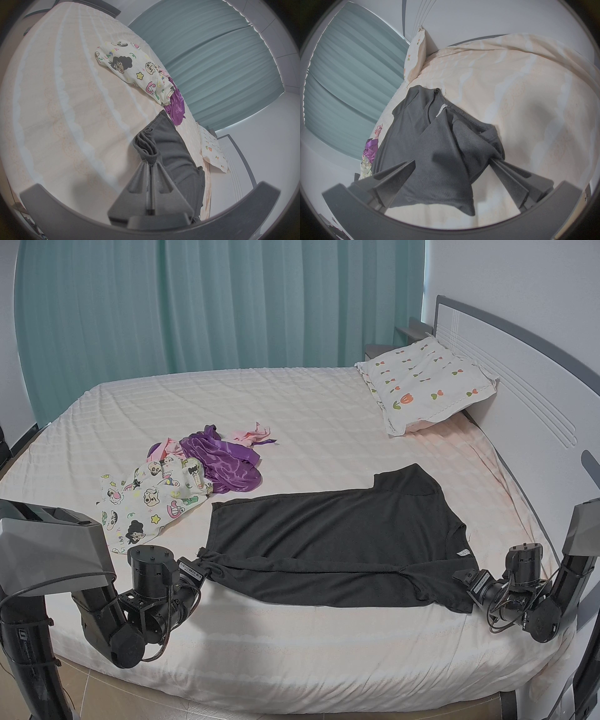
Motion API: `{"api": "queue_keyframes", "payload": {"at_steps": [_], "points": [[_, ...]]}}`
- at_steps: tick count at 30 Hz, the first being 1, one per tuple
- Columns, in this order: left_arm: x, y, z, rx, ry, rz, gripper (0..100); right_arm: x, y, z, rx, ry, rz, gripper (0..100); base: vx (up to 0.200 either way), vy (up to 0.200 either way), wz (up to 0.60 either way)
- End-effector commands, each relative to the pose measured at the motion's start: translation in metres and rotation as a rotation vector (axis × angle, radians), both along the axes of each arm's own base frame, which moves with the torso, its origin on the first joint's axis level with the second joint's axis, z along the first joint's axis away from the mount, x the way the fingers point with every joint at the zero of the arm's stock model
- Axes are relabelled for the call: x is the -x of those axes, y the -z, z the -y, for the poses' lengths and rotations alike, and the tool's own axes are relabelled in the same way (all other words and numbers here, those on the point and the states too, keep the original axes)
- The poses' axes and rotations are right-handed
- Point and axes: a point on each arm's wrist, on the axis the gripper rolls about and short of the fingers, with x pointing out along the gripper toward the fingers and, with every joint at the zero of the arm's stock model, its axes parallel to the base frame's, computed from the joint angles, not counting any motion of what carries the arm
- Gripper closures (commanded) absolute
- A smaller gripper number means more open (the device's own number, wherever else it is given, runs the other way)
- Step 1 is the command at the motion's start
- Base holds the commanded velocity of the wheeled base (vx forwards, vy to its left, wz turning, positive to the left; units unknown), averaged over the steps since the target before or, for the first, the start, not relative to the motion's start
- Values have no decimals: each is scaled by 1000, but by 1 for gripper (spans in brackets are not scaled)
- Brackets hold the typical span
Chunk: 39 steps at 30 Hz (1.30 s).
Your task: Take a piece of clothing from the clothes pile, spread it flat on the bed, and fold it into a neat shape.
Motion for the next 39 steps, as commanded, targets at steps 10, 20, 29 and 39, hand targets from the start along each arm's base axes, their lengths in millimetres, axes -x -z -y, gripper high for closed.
{"api": "queue_keyframes", "payload": {"at_steps": [10,20,29,39], "points": [[0,-1,-2,-1,-8,3,100,-7,4,-4,44,-7,14,100,0,0,0],[11,-8,-6,-7,-7,2,100,4,-18,-1,49,5,72,100,0,0,0],[26,-20,-9,-71,6,22,100,27,-25,3,40,-27,55,100,0,0,0],[43,-34,-15,-97,11,43,100,47,-37,18,40,-48,68,100,0,0,0]]}}
